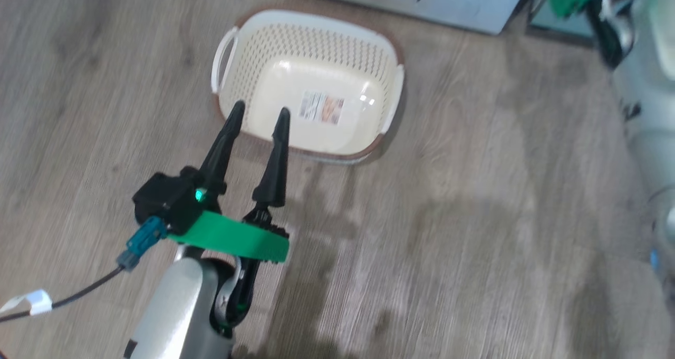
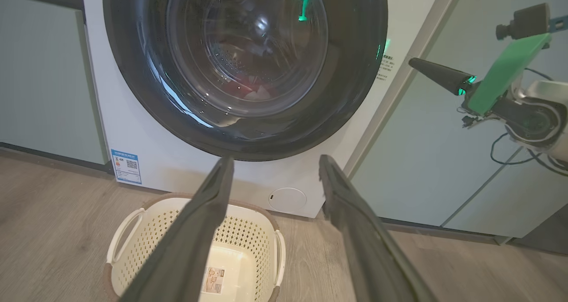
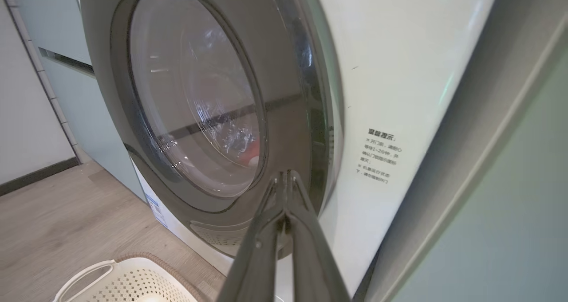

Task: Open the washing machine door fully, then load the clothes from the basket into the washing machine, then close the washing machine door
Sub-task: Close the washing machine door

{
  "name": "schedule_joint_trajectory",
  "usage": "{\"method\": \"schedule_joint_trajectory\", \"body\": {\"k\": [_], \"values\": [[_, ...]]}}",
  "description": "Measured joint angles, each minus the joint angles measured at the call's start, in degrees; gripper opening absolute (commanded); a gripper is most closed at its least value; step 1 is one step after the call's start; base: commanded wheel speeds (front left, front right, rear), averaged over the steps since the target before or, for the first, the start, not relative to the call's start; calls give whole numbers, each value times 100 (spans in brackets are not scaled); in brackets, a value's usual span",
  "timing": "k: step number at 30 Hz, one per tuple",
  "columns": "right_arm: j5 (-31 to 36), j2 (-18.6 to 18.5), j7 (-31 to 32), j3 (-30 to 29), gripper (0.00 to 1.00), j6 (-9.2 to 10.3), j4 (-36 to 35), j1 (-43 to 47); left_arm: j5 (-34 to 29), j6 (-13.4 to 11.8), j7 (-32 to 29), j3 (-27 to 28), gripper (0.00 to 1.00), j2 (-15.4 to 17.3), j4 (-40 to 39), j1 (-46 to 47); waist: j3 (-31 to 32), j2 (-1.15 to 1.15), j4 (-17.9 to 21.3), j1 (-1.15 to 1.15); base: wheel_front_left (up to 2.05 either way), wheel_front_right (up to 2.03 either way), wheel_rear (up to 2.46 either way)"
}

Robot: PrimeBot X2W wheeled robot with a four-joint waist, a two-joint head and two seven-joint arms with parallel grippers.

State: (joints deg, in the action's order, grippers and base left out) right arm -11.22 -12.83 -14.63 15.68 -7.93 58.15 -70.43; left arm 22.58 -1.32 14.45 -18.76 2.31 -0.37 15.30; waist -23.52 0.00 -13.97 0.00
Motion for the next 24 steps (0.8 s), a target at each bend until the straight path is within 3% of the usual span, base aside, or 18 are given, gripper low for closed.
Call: {"method": "schedule_joint_trajectory", "body": {"k": [10, 15, 24], "values": [[-817, 16, 0, -101, 0, 0, -1561, 2079, -153, 115, 0, 404, 100, 3, 180, -464, 980, 0, 487, 0, 0, 0, 0], [-749, 68, 0, -371, 0, 0, -2324, 3054, -192, 114, -1, 587, 100, 8, 279, -724, 1364, 0, 796, 0, 0, 0, 0], [-571, 644, 0, -1202, 0, 43, -3307, 4659, -190, 81, -1, 792, 100, 11, 359, -1012, 1888, 0, 1242, -1, 0, 0, 0]]}}
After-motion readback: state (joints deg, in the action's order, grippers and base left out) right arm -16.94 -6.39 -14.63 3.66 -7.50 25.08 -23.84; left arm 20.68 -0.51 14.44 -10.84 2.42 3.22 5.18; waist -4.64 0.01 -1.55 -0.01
